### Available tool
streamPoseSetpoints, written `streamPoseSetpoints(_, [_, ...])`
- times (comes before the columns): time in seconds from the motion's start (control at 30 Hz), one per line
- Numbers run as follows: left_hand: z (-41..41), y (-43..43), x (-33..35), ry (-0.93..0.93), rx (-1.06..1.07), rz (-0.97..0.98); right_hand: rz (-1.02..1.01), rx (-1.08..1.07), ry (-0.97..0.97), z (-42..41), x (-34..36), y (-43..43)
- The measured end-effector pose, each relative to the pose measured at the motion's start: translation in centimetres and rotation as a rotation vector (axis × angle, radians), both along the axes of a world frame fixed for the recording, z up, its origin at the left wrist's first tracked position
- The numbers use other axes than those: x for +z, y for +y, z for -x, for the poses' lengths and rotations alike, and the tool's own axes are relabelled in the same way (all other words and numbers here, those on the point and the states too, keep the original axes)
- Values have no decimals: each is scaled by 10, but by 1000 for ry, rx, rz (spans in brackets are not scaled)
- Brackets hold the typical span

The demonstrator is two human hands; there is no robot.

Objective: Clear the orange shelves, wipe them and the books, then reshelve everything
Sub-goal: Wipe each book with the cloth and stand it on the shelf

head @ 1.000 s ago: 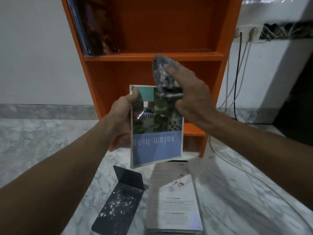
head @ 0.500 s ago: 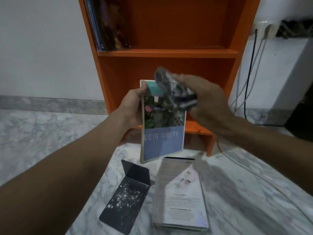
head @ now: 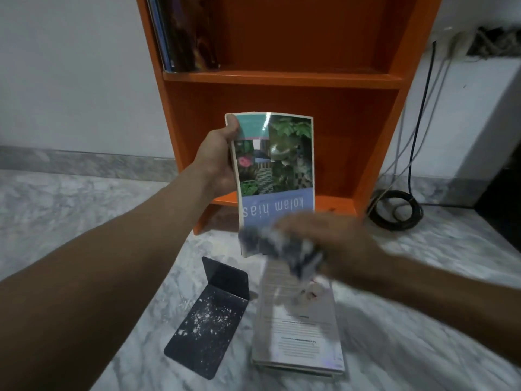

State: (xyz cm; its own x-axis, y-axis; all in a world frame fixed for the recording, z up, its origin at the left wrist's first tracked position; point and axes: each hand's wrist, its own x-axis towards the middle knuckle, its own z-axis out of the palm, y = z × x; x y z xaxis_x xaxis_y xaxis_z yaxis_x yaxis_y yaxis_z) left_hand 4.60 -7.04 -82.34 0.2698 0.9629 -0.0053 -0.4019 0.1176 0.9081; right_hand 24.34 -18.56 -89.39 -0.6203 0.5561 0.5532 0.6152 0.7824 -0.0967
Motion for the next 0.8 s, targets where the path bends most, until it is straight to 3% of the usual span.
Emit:
streamPoseSetpoints(0.07, [-3,0,-3,43,-8,35,-127,-125,267,0,49,26])
streamPoseSetpoints(0.17, [-12,2,-5,52,-56,37,-164,-331,388,12,83,57])
streamPoseSetpoints(0.3, [-20,0,0,19,-29,26,53,-357,95,28,12,41])
streamPoseSetpoints(0.4, [-15,7,-6,-8,106,33,127,-128,-222,20,-69,8])
streamPoseSetpoints(0.47, [-15,13,-12,-4,240,23,293,-19,-424,11,-90,-2])
streamPoseSetpoints(0.5, [-17,18,-16,11,304,20,403,-35,-434,9,-90,-3])
streamPoseSetpoints(0.7, [-19,40,-40,137,556,87,1070,-218,70,10,-68,21])
streamPoseSetpoints(0.8, [-24,43,-50,139,603,106,1226,-378,-129,1,-93,30])
